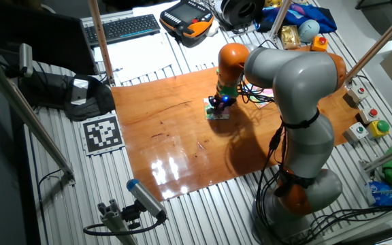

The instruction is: Assemble one piece of a puzzle

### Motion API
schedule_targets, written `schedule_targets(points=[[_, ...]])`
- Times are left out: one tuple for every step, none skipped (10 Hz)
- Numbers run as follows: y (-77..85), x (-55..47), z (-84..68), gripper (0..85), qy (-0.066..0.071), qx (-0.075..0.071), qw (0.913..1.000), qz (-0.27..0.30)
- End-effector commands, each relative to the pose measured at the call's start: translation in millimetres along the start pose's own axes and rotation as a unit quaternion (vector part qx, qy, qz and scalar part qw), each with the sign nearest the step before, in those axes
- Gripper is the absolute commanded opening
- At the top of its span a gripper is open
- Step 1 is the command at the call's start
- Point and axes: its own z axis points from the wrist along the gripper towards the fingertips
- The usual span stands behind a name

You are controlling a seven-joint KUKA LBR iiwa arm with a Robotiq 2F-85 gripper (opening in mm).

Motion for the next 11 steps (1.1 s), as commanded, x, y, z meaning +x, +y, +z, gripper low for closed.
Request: schedule_targets(points=[[0.0, 0.0, -0.1, 51.0, -0.001, 0.001, 1.0000, 0.000], [-0.1, 0.1, -0.1, 51.0, -0.001, 0.001, 1.0000, 0.000], [-0.1, 0.1, -0.1, 51.0, 0.000, 0.000, 1.0000, 0.000], [-0.1, 0.1, 0.0, 51.0, 0.000, 0.000, 1.0000, -0.001], [-0.2, 0.0, 0.1, 51.0, 0.001, -0.001, 1.0000, -0.002], [-0.3, 0.0, -0.4, 51.0, 0.001, -0.002, 1.0000, -0.003], [-0.9, -0.1, -2.5, 51.0, 0.000, 0.000, 1.0000, -0.005], [-1.2, 0.0, -4.0, 51.0, 0.000, 0.002, 1.0000, -0.007], [-2.0, -0.5, -5.6, 51.0, 0.003, 0.004, 0.9999, -0.012], [-2.7, -0.8, -7.0, 51.0, 0.005, 0.008, 0.9998, -0.018], [-3.6, -1.5, -7.6, 34.0, 0.010, 0.009, 0.9996, -0.025]])
